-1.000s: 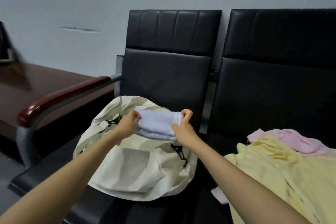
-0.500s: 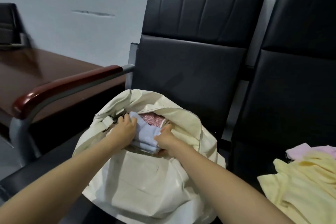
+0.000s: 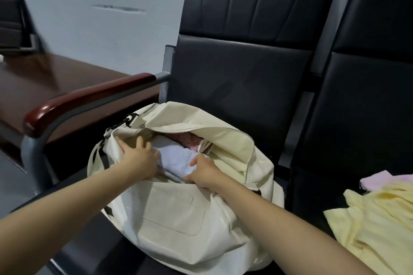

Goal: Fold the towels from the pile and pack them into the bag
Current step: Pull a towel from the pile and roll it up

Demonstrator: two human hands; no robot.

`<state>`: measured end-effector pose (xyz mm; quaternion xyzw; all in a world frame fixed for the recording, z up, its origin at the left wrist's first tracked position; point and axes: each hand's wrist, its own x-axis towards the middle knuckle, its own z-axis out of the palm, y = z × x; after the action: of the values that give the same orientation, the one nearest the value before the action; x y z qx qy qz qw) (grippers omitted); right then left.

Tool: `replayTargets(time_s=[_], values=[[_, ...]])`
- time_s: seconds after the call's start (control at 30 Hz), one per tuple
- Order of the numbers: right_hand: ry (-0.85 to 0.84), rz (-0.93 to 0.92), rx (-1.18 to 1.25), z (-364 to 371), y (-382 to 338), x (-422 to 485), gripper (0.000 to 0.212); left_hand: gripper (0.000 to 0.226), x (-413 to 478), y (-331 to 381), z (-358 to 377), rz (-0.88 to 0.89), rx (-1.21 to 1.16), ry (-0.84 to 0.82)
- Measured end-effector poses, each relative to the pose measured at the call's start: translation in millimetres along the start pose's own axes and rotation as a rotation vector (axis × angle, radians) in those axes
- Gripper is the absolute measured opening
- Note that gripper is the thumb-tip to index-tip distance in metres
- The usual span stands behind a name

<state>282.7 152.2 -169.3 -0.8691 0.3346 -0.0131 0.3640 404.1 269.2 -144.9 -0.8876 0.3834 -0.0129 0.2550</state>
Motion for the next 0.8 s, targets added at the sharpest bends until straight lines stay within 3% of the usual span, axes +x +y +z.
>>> replayTargets(time_s=[0.23, 0.33, 0.43, 0.5, 0.6, 0.67, 0.8], values=[[0.006, -0.042, 0.136, 21, -16, 19, 0.053, 0.059, 3, -7, 9, -0.110, -0.012, -0.100], [0.023, -0.078, 0.125, 25, -17, 24, 0.052, 0.051, 2, -5, 6, -0.100, 0.086, 0.118], [0.093, -0.127, -0.004, 27, -16, 24, 0.044, 0.049, 5, 0, 6, 0.141, 0.042, 0.286], [0.151, -0.149, -0.200, 25, -18, 21, 0.042, 0.065, 6, 1, 9, 0.270, -0.112, 0.080], [0.236, -0.271, -0.460, 18, -26, 11, 0.042, 0.073, 6, -1, 7, 0.211, -0.298, -0.255], [0.200, -0.352, -0.524, 19, -27, 9, 0.038, 0.075, 7, 0, 5, 0.192, -0.316, -0.298], [0.050, -0.313, -0.569, 24, -23, 13, 0.036, 0.076, 14, 2, 3, 0.177, -0.320, -0.291]])
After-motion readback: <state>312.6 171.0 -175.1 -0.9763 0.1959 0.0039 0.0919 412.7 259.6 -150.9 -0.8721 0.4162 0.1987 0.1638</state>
